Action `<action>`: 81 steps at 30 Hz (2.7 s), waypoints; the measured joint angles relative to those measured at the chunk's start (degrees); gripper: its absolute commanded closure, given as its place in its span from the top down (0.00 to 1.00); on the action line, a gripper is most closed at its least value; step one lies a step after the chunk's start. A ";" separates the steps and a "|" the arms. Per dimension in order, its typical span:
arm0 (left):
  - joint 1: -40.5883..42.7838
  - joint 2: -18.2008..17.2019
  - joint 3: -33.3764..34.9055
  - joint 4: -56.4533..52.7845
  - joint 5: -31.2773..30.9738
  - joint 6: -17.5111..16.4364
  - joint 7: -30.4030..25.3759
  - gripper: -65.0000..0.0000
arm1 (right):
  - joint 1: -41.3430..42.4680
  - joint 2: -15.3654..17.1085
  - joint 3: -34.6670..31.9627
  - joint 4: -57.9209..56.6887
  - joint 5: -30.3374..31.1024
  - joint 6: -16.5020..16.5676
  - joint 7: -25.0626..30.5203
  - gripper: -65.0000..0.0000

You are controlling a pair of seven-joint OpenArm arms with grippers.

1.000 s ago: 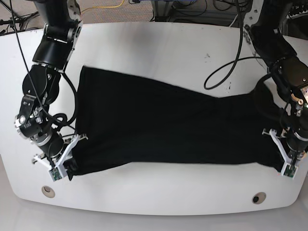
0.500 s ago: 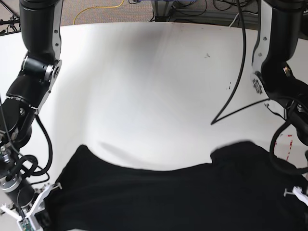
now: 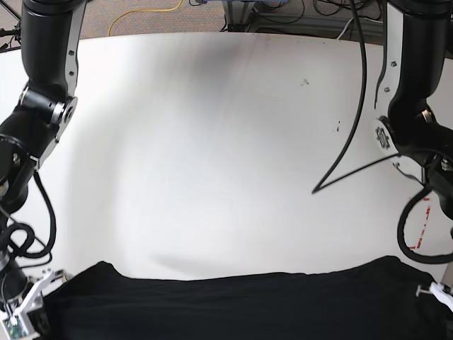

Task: Fold the T-shirt properly
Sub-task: 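Lift the shirt with both grippers and swing it up off the table, then lay the shirt flat, dragging it with both grippers toward the arms, then open both grippers and release the shirt edge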

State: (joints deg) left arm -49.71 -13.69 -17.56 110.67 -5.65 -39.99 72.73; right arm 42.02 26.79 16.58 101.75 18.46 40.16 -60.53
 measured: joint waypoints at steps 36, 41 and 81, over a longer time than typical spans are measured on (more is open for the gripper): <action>63.98 -3.98 -2.03 -4.90 1.53 -0.35 -17.11 0.00 | -60.22 -18.80 16.41 -8.33 -0.24 -0.17 21.77 0.00; 64.63 -5.70 -2.16 -5.68 0.13 -0.37 -17.16 0.00 | -62.07 -19.04 16.04 -6.38 -0.48 -0.17 21.33 0.00; 66.99 -8.11 -19.34 -1.75 -13.70 -0.17 -12.70 0.88 | -67.41 -23.56 17.86 11.08 10.25 -0.48 12.92 0.70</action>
State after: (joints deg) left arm 17.28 -21.80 -36.91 108.92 -19.35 -40.16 60.03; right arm -25.39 3.22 34.44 112.84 28.71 39.68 -47.62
